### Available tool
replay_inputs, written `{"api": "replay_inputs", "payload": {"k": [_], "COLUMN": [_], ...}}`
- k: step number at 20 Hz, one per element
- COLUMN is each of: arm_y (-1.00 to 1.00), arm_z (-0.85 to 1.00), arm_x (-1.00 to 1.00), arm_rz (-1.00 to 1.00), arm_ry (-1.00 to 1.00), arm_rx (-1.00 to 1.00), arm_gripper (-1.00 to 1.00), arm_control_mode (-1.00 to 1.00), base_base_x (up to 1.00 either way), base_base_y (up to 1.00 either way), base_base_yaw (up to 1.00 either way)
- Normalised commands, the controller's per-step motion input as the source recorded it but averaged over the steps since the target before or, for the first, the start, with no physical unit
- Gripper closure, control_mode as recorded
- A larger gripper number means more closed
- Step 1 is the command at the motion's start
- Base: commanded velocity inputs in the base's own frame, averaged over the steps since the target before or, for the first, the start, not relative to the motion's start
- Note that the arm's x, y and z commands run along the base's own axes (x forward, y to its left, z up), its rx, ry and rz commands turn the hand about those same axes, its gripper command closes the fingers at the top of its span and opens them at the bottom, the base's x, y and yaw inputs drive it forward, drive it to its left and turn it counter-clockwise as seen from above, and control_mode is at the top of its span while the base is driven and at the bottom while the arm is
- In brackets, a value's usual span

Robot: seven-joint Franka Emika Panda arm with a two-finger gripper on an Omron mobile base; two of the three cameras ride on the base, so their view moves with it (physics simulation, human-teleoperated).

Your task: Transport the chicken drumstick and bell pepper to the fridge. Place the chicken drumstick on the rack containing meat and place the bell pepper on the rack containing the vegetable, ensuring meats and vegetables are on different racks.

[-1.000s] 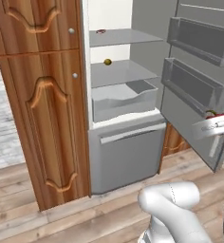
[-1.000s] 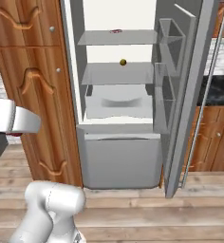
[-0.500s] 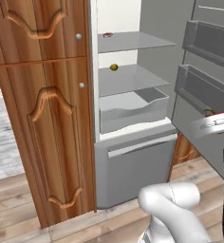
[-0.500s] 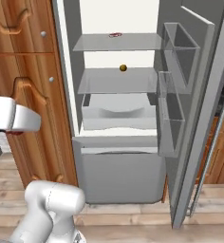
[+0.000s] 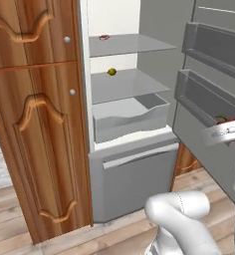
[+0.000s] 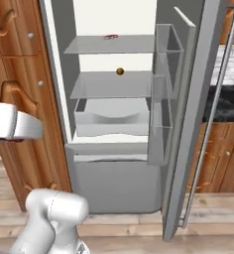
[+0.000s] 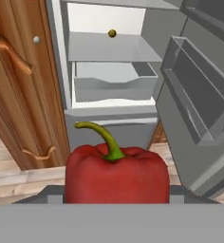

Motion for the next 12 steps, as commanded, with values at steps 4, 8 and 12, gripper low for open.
{"api": "replay_inputs", "payload": {"k": [4,8,12], "arm_y": [0.0,0.0,0.0], "arm_z": [0.0,0.0,0.0], "arm_x": [0.0,0.0,0.0], "arm_rz": [0.0,0.0,0.0], "arm_ry": [0.0,0.0,0.0], "arm_rx": [0.0,0.0,0.0], "arm_gripper": [1.0,1.0,1.0], "arm_control_mode": [1.0,1.0,1.0], "base_base_x": [0.88,1.0,1.0], "base_base_y": [0.19,0.16,-0.31], "base_base_yaw": [0.0,-0.01,0.0]}}
